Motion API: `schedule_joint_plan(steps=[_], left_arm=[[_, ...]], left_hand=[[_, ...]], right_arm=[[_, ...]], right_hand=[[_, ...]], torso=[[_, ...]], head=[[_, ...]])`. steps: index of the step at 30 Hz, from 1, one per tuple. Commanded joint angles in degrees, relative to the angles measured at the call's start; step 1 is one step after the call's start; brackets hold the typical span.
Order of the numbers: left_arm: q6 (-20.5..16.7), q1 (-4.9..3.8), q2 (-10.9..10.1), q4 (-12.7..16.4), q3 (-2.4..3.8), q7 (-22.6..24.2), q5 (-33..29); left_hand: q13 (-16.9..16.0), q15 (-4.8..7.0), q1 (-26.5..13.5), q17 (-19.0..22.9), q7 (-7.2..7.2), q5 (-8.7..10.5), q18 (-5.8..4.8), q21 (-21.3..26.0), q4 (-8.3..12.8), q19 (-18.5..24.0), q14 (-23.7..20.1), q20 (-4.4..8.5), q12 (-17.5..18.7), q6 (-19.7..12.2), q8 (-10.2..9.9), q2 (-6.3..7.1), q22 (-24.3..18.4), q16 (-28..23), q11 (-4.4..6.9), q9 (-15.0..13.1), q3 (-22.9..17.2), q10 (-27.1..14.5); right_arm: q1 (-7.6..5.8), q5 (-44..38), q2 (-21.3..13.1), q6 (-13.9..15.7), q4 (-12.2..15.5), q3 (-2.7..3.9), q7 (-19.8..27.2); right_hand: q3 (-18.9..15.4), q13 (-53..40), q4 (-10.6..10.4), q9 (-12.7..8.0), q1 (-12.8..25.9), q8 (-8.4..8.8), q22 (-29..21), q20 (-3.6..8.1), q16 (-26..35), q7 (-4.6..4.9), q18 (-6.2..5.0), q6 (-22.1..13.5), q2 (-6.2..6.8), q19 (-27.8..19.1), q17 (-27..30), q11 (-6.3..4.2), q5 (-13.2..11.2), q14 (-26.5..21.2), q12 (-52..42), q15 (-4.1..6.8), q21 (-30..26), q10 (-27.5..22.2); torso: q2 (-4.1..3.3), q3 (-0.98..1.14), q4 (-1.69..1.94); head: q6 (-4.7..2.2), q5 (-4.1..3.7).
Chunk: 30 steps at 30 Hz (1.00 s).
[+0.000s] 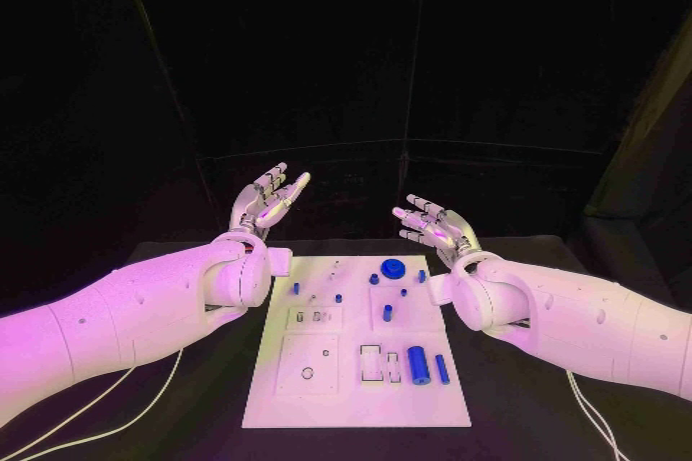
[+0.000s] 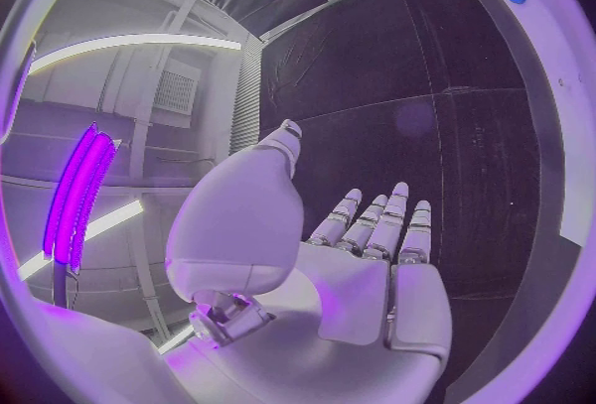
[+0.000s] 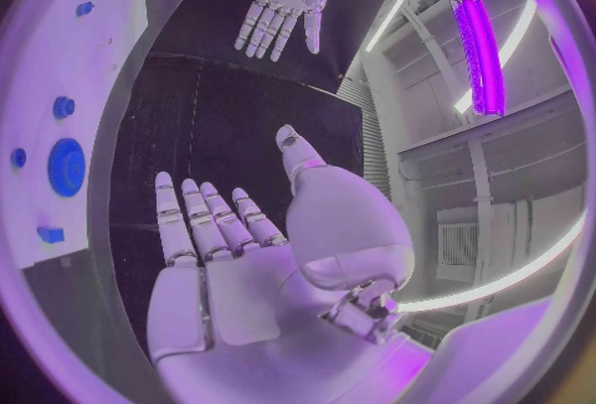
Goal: Assemble the parts on the task board
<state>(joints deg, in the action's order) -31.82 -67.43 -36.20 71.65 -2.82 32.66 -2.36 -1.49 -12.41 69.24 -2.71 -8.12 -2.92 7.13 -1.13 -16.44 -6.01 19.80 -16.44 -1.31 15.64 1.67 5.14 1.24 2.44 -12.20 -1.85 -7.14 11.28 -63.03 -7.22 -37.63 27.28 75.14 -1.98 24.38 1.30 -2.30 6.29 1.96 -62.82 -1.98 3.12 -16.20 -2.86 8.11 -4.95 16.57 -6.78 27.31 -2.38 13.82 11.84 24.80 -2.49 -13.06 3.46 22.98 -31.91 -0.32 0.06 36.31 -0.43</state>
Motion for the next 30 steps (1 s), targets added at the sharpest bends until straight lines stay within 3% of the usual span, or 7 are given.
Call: schedule_joint_plan(steps=[1,9,10,11,18,24,30], left_arm=[[5.68,-0.39,0.39,-0.85,-0.08,3.87,-0.81],[5.70,-0.40,0.40,-0.88,-0.08,3.88,-0.81],[7.12,-0.46,-1.92,-1.28,-0.11,3.28,1.18],[7.17,-0.46,-2.22,-0.85,-0.11,3.33,2.34],[6.94,-0.46,-3.41,1.15,-0.12,3.19,4.03],[5.73,-0.45,-5.00,3.80,-0.12,3.07,2.59],[5.99,-0.44,-7.42,7.01,-0.12,3.04,2.17]], left_hand=[[-0.07,-0.14,0.47,-0.14,-6.31,-0.31,1.05,-0.20,-0.19,0.03,0.90,-0.28,-0.22,0.45,0.24,-0.10,0.06,0.27,-0.40,-0.07,-0.05,0.19],[-0.51,-1.34,1.21,-1.19,-8.12,-0.28,0.04,-1.21,0.07,-2.07,7.61,-0.38,-0.86,3.63,0.76,-1.03,0.64,2.14,-2.21,-0.42,-0.19,4.67],[-0.55,-1.49,1.24,-1.27,-8.31,-0.28,-0.08,-1.33,0.07,-2.32,8.19,-0.41,-0.92,4.02,0.83,-1.09,0.70,2.31,-2.37,-0.45,-0.19,5.15],[-0.62,-1.73,1.34,-1.49,-8.49,-0.29,-0.39,-1.70,0.10,-3.10,9.94,-0.42,-1.03,5.01,0.96,-1.29,0.89,2.79,-2.69,-0.53,-0.20,6.39],[-1.28,-1.31,1.92,-2.81,-8.65,-0.23,-0.20,-5.38,0.93,-11.29,21.55,-0.39,-2.20,11.98,1.91,-2.79,2.69,6.12,-2.98,-1.03,0.03,16.63],[-2.33,0.80,2.61,-3.21,-7.84,-0.20,1.88,-11.46,3.17,-25.83,29.02,-0.25,-5.13,22.30,3.36,-4.22,5.32,8.13,-1.42,-1.66,0.69,33.70],[-2.33,3.15,3.14,-3.72,-6.40,-0.16,3.48,-15.42,5.38,-34.86,37.00,0.38,-6.65,33.92,4.66,-5.50,6.42,9.93,0.40,-2.18,1.34,40.69]], right_arm=[[-0.54,-6.04,0.93,-11.49,-2.05,-0.21,-3.19],[-1.04,-7.96,2.07,-15.51,-4.44,-0.51,-4.32],[-1.41,-18.46,1.24,-9.61,-8.15,-0.43,0.13],[-1.90,-20.35,1.13,-9.21,-8.09,-0.43,-0.09],[-3.78,-28.88,0.61,-8.47,-8.12,-0.42,-2.63],[-5.30,-38.95,0.37,-8.55,-8.36,-0.37,-6.25],[-6.27,-52.59,0.46,-9.85,-8.29,0.72,-10.95]], right_hand=[[1.20,-1.48,4.14,1.39,-7.04,-2.69,2.02,-0.30,-4.67,8.13,-4.02,15.60,-0.22,14.89,-1.63,-0.16,0.37,23.38,-3.16,1.28,4.42,22.11],[1.83,-1.29,7.16,2.09,-9.78,-5.24,2.33,0.83,-5.35,5.67,-5.74,33.68,-0.16,21.96,-1.29,-3.01,-1.16,33.45,-4.56,4.31,7.45,33.13],[1.89,-1.28,7.35,2.04,-9.84,-5.19,2.32,0.97,-5.31,5.57,-5.72,34.08,-0.15,22.32,-1.28,-3.13,-1.22,33.94,-4.47,4.46,7.59,33.56],[2.06,-1.26,7.91,1.94,-10.02,-5.02,2.28,1.35,-5.20,5.34,-5.73,35.10,-0.07,23.21,-1.29,-3.45,-1.39,35.20,-4.25,4.83,7.90,34.67],[3.49,-1.26,10.05,1.80,-10.07,-3.99,2.19,2.77,-4.72,4.63,-5.67,38.02,-0.21,26.36,-1.35,-4.38,-1.13,39.66,-2.94,6.23,9.13,38.23],[5.61,-1.32,10.32,1.85,-10.49,-3.48,2.59,4.46,-5.05,3.67,-5.66,40.58,0.77,29.59,-1.73,-5.57,-0.77,44.29,-2.23,7.83,10.90,41.86],[7.97,-1.43,10.28,1.90,-11.54,-2.87,4.56,7.69,-7.34,2.55,-5.62,42.79,3.09,35.51,-3.43,-7.11,-0.49,52.36,-1.49,10.38,15.54,45.38]], torso=[[-0.02,0.00,0.01],[-0.02,0.00,0.01],[-0.90,-0.20,0.17],[-1.11,-0.18,0.22],[-2.40,-0.33,0.55],[-3.71,-0.55,0.93],[-5.15,-0.84,1.34]], head=[[-0.01,0.01],[-0.01,0.01],[0.87,-0.86],[0.83,-0.86],[0.44,-0.96],[0.19,-1.17],[-0.17,-1.54]])
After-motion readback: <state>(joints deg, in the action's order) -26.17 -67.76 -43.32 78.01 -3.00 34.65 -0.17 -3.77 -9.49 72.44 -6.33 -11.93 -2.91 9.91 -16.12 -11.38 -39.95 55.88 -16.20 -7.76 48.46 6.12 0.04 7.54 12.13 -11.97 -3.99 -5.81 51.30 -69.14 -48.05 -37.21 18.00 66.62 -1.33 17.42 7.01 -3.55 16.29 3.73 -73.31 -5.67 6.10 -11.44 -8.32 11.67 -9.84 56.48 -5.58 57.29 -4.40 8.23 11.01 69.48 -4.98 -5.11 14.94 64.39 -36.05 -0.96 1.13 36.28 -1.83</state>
